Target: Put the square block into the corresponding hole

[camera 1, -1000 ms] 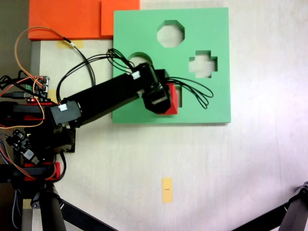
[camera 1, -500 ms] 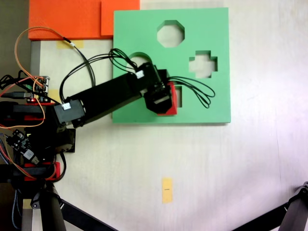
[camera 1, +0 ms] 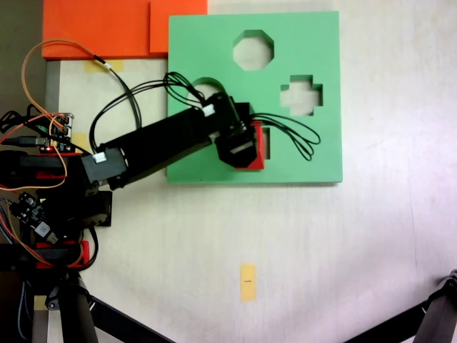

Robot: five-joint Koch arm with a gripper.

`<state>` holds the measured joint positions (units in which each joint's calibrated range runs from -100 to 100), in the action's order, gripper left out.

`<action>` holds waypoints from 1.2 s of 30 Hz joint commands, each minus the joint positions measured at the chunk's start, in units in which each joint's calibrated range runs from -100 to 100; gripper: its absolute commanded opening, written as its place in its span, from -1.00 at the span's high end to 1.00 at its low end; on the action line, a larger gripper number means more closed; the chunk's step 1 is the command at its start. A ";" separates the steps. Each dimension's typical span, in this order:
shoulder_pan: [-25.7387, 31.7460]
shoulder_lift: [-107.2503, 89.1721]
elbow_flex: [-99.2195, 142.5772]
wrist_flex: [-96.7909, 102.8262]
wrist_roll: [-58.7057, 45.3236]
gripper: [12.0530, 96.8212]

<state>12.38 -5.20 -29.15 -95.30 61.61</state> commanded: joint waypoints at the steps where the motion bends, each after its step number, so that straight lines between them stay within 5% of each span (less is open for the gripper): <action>1: 0.20 -0.11 -0.96 5.12 0.83 0.76; 36: 2.10 11.06 -1.95 9.07 2.49 0.67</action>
<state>14.48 5.61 -29.15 -89.33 63.76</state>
